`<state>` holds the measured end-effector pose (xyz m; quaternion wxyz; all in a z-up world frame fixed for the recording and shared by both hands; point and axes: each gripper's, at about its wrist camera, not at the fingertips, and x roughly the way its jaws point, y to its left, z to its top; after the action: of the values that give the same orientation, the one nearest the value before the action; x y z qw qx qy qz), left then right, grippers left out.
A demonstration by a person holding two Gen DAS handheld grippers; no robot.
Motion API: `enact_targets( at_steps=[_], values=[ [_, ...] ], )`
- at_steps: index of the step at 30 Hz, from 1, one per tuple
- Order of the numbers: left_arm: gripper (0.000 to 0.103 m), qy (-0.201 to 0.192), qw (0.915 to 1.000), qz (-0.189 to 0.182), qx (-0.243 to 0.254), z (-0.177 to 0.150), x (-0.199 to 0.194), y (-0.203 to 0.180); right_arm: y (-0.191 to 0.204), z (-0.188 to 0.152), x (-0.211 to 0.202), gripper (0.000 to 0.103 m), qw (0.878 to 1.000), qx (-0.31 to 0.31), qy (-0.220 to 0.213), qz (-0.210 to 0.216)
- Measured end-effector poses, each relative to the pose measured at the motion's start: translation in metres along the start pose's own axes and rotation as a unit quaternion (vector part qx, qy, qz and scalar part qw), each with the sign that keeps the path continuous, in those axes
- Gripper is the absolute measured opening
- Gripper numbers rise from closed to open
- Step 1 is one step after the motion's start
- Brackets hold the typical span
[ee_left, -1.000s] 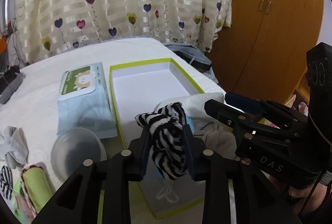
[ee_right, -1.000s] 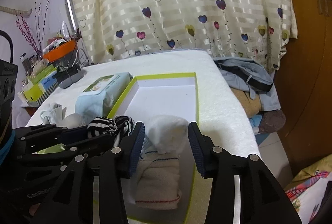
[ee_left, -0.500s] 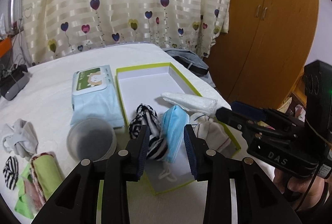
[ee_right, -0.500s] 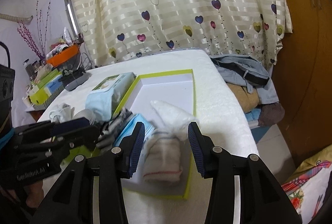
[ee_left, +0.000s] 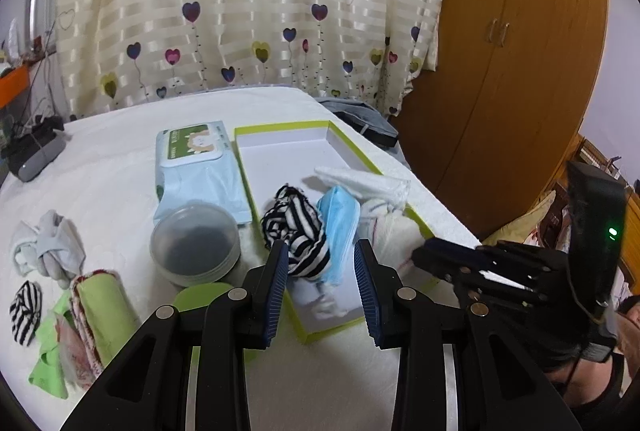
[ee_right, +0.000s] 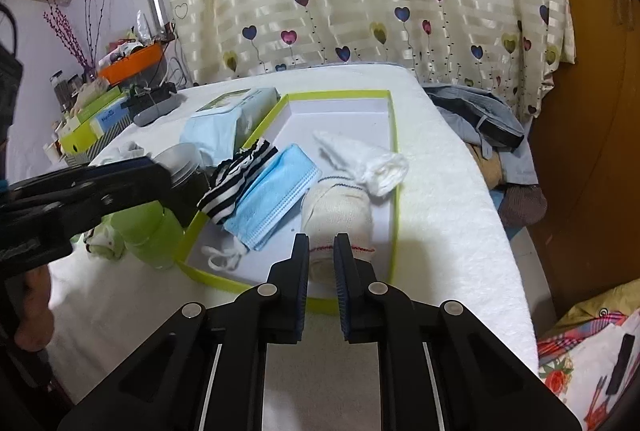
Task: Organize soft objects
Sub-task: 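Open both tools to drop the items into the box and withdraw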
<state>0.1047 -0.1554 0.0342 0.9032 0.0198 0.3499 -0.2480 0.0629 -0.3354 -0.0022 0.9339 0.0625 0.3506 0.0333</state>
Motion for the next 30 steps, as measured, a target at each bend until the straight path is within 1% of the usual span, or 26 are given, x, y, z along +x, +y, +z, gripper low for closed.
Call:
enact_targets(
  at_steps=[5,8,12,14,18,19,30],
  values=[
    [0.033,-0.012,0.9998,0.009,-0.013,-0.005,-0.015,0.012,0.001,0.010,0.007,0.013,1.000,0.002,0.000,0.006],
    [0.033,-0.018,0.9993,0.021,-0.024,-0.008,-0.025,0.020,0.006,0.012,0.002,0.013,1.000,-0.003,-0.005,0.010],
    [0.033,-0.025,0.9985,0.032,-0.036,-0.010,-0.035,0.031,0.021,0.014,-0.009,0.014,1.000,-0.012,-0.014,0.000],
    [0.033,-0.029,0.9981,0.037,-0.041,-0.011,-0.041,0.035,0.031,0.015,-0.017,0.017,1.000,-0.021,-0.020,-0.005],
    [0.033,-0.038,0.9969,0.047,-0.050,-0.016,-0.054,0.043,0.049,0.018,-0.033,0.034,0.999,-0.037,-0.036,-0.005],
    [0.033,-0.040,0.9967,0.047,-0.053,-0.017,-0.058,0.045,0.054,0.018,-0.037,0.035,0.998,-0.041,-0.039,-0.004],
    [0.033,-0.044,0.9934,0.073,-0.077,-0.040,-0.086,0.065,0.097,0.013,-0.053,0.036,0.996,-0.076,-0.047,0.013]
  ],
)
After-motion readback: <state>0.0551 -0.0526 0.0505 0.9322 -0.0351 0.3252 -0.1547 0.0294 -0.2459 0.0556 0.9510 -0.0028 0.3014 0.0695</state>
